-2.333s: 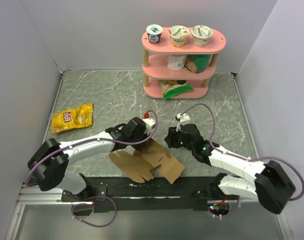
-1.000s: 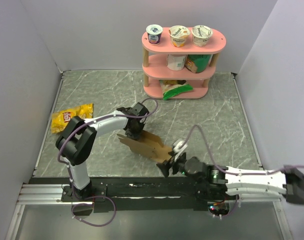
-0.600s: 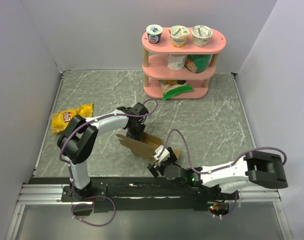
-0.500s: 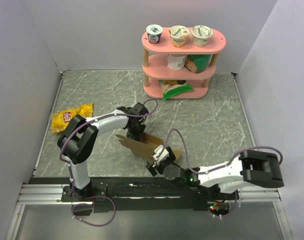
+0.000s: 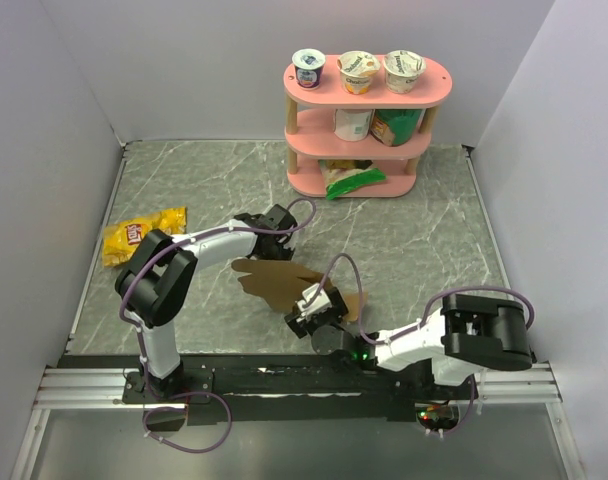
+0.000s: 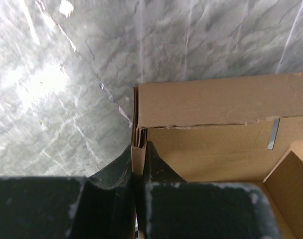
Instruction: Fold the paper box
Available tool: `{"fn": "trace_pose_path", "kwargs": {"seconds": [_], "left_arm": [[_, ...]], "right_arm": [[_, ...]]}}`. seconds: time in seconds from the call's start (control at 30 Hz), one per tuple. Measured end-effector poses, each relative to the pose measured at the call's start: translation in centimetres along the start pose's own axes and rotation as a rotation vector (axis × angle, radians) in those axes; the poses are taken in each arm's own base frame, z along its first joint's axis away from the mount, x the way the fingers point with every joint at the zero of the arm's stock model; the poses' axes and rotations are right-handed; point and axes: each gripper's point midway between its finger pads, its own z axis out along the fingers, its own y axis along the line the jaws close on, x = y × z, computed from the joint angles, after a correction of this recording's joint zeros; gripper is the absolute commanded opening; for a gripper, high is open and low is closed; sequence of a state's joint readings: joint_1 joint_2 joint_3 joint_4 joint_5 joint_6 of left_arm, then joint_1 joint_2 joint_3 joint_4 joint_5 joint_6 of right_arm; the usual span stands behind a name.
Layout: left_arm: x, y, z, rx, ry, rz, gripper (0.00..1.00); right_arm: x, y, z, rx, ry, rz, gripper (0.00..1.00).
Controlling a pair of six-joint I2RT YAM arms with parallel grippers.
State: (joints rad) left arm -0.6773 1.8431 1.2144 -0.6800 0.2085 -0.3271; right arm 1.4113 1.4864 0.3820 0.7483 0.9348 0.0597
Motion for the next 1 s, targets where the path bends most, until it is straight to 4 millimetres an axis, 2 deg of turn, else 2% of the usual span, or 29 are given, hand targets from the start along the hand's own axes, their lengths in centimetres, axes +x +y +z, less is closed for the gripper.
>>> {"fn": "trace_pose_path", "kwargs": {"seconds": [0.23,0.4,0.5,0.67,0.77,0.9,1.0], "left_arm": [[-0.9,-0.1,0.3,0.005,-0.041,0.006,0.01],[-1.2,0.1,0.5,-0.011,-0.043,0.001,0.01],[-1.4,-0.4,0.6,-0.019,-0.015,-0.02,0.01],[-1.5,-0.8,0.8,-0.045,0.026,-0.093,0.01],[-1.5,-1.0,1.0,-0.05,0.036,-0.148,0.01],[-1.4,-1.1,1.1,-0.055,0.044,-0.203,0.01],[-1.4,-1.1,1.1,-0.06,0.045,-0.236,0.01]], "right_arm": [[0.5,-1.0,1.1,0.057,0.027,0.016,0.9],[0.6,-1.1,0.9,0.057,0.035,0.005,0.93],[0.0,-1.3,-0.6,0.027,0.039,0.002,0.91],[-3.9,-1.2,-4.4,-0.098,0.003,0.211,0.83],[-5.2,-0.7,-6.5,-0.204,0.003,0.309,0.74],[-4.6,0.5,-8.4,-0.325,0.048,0.302,0.58],[-3.2,2.2,-8.9,-0.395,0.099,0.226,0.54]]}}
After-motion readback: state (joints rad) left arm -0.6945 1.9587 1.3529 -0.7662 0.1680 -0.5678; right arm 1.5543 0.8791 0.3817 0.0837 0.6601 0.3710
